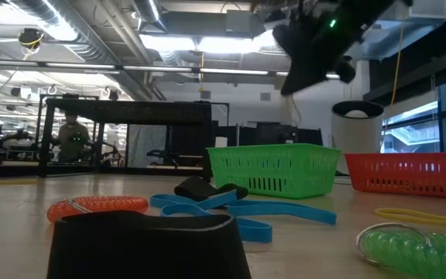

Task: Pick & Place Office Desk Supplies
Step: Put the yellow rubber band into the green basket

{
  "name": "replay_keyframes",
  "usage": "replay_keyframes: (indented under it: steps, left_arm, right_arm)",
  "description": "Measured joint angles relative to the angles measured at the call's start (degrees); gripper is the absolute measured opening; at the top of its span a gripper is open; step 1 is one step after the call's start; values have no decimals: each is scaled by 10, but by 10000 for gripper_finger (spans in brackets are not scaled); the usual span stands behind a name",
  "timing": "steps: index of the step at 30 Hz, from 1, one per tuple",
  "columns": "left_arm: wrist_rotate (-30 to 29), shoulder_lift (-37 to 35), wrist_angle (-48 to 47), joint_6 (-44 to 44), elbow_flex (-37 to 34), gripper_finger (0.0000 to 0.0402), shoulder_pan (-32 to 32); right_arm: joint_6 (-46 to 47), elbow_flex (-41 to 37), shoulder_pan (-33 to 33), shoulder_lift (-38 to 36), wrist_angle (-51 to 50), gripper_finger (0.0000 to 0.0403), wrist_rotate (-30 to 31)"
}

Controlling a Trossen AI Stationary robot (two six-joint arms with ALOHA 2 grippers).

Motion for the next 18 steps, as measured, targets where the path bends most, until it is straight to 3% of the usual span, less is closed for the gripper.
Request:
replay_keyframes:
  steps: [6,13,18]
  left_arm:
    - [0,0,0,0,0,136,1]
    - [-4,0,-11,5,0,133,0]
    - [-51,-1,-11,29,0,132,0]
  right_arm:
    - [-7,0,-67,53,14,9,-57]
    - [-11,0,-86,103,17,9,-60]
    - [-31,-1,-86,96,19,9,-42]
